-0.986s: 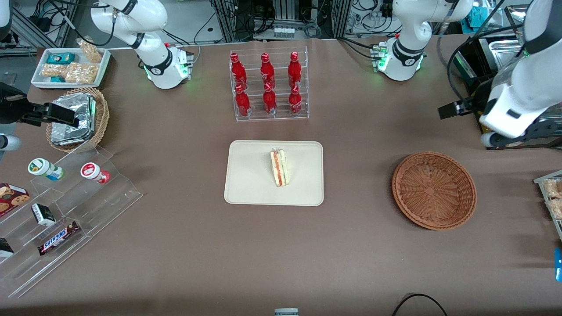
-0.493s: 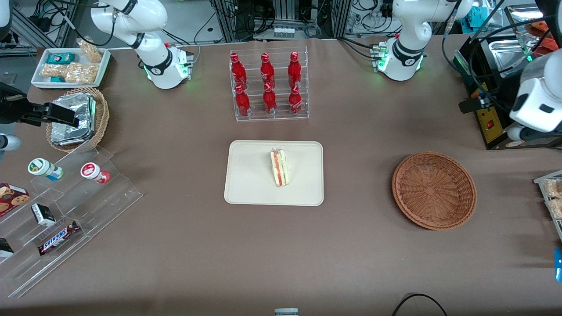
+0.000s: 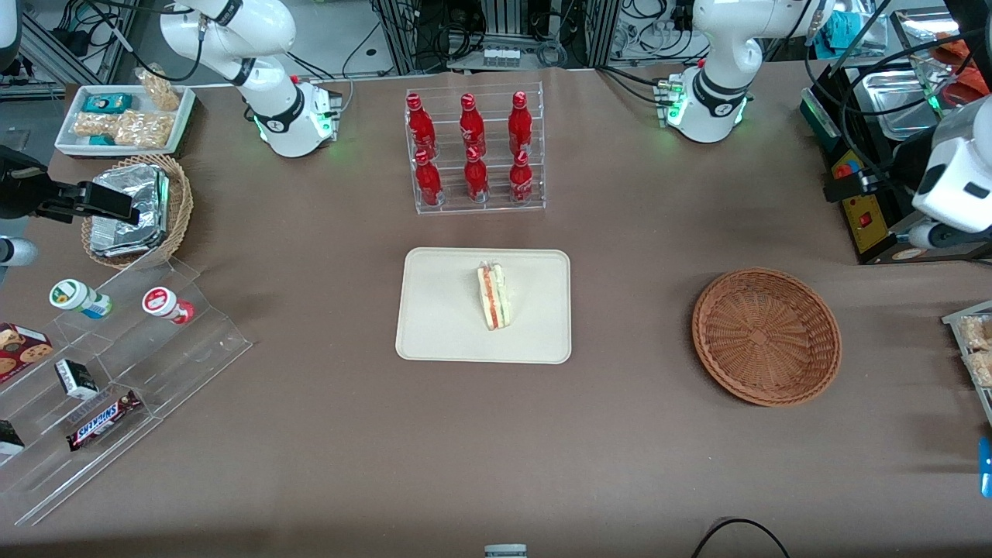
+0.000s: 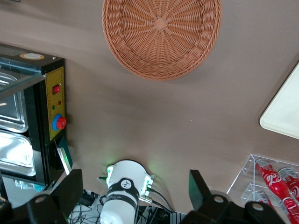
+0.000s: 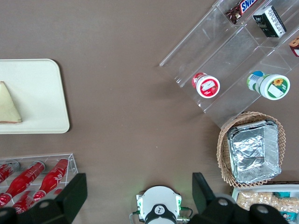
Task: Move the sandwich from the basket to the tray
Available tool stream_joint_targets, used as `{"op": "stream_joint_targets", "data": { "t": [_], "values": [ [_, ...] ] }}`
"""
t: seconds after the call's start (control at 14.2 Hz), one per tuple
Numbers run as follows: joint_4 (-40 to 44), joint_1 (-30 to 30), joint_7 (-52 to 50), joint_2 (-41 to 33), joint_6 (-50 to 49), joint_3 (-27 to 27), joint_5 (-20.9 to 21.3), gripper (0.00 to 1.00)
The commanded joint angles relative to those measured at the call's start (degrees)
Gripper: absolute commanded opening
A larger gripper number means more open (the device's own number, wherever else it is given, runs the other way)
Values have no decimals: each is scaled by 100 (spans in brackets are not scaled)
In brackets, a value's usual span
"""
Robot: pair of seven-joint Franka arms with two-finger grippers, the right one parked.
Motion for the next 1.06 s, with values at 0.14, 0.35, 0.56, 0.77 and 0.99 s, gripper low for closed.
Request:
{"op": "stream_joint_targets", "data": {
  "t": [0.14, 0.35, 0.56, 0.77, 0.99],
  "values": [
    [-932, 802, 219, -705, 443, -718, 30, 100],
    [-906, 830, 202, -662, 566, -817, -14, 100],
    [-538, 812, 149, -355, 540, -782, -303, 100],
    [-247, 768, 123, -126, 522, -782, -295, 100],
    [-255, 821, 97, -134, 522, -791, -321, 100]
  ]
}}
